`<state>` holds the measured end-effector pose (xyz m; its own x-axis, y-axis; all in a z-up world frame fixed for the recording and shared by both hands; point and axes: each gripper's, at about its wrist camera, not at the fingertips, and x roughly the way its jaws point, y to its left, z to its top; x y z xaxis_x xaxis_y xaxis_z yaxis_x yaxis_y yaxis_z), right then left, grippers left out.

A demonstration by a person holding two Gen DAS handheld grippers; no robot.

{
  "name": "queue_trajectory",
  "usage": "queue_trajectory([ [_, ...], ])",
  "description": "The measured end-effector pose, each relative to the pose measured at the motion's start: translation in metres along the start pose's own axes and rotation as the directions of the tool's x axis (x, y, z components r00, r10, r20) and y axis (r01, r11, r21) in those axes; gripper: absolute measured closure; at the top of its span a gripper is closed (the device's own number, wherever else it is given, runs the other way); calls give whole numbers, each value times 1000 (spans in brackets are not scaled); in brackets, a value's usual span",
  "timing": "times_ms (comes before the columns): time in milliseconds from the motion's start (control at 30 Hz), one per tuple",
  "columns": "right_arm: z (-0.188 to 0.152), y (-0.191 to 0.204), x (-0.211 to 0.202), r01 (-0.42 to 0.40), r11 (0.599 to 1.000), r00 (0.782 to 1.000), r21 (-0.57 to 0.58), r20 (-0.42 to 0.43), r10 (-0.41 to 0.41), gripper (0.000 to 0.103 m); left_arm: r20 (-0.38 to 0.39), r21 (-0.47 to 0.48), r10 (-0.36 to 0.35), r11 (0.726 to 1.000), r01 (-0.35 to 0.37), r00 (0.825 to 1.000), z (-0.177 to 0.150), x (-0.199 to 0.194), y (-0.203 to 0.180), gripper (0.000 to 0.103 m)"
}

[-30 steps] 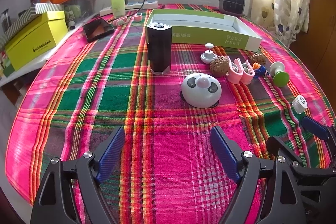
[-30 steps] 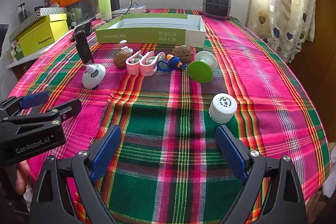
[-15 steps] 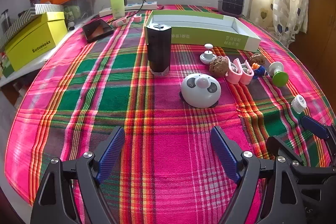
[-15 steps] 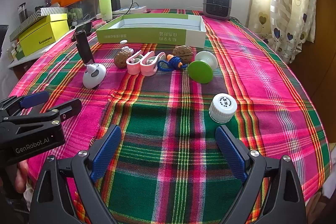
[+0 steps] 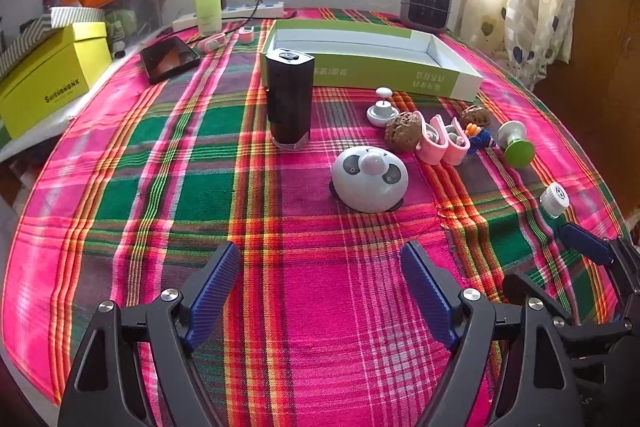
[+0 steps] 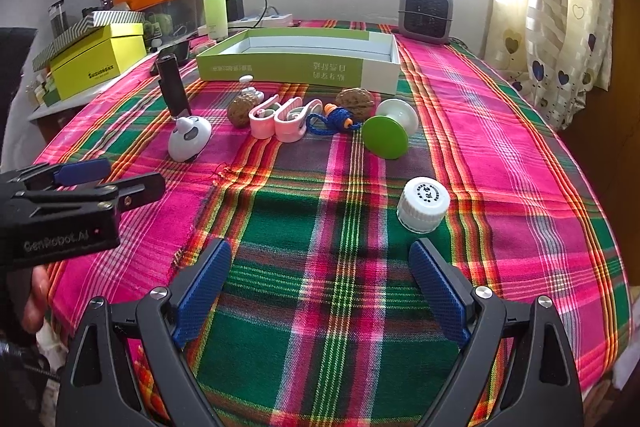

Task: Organize objects
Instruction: 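Close the left gripper on the white panda-face device while the right gripper grasps the white cap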

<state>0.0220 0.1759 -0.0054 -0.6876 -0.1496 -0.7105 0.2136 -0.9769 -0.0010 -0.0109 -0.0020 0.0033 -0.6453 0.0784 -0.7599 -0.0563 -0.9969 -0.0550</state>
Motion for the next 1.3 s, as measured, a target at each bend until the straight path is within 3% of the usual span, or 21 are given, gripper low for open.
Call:
queue_trajectory([
  [333, -2, -17, -7, -27, 998, 999, 55, 27, 26, 26, -1, 14, -34, 999, 34, 999, 8, 6, -4, 20],
  [700, 11, -51, -11, 61, 994, 993, 96, 91, -69, 28, -3, 51, -33, 998, 33, 999, 20, 19, -14, 21],
  [1300, 22, -62, 13, 35, 995, 999, 92, 20, -37, 53, 12, 51, -11, 999, 10, 1000, 34, 31, -20, 32],
])
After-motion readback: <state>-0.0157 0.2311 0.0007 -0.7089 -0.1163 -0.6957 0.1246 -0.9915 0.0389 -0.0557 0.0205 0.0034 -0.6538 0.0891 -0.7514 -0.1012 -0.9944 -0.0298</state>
